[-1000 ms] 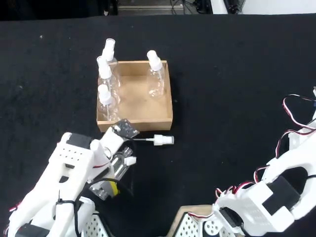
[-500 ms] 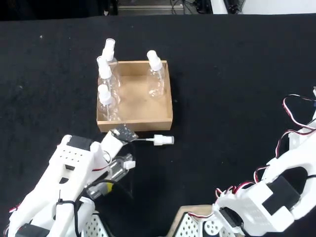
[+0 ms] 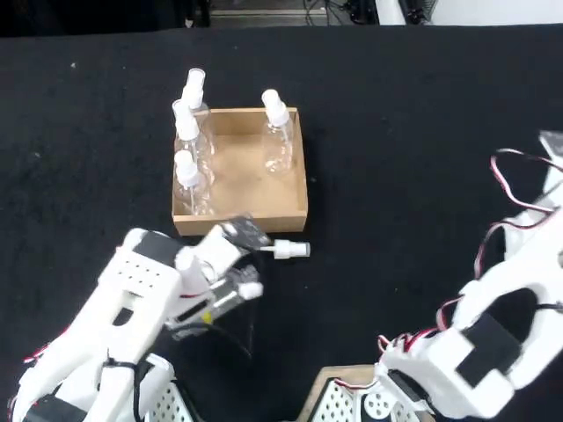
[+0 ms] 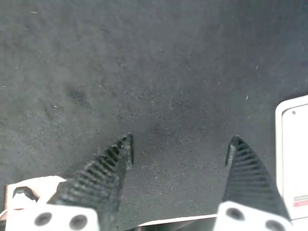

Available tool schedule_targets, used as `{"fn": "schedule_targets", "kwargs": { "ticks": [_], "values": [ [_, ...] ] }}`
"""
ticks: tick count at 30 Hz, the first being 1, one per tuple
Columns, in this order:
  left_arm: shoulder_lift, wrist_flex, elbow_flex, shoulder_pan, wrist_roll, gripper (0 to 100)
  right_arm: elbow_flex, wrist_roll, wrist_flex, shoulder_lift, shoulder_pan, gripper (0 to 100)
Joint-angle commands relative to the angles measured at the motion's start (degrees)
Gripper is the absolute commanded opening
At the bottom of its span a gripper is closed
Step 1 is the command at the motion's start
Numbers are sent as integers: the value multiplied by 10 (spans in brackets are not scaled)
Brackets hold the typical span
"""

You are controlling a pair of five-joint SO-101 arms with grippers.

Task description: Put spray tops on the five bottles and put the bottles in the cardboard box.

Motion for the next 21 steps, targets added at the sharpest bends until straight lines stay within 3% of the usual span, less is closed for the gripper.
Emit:
{"fn": "schedule_targets", "kwargs": {
  "ticks": [1, 5, 10, 16, 21],
  "values": [
    [-7, 0, -3, 17, 6, 30, 40, 7, 9, -99, -57, 283],
    [-34, 0, -8, -32, 6, 30, 127, 4, 4, -199, -140, 274],
    [-143, 24, 5, -87, 3, 30, 220, 2, 4, -305, -294, 162],
    [-222, 55, 0, -160, 5, 30, 365, 1, -48, -359, -497, 240],
    [-229, 66, -6, -218, 7, 30, 451, -19, -134, -362, -602, 274]
  ]
}}
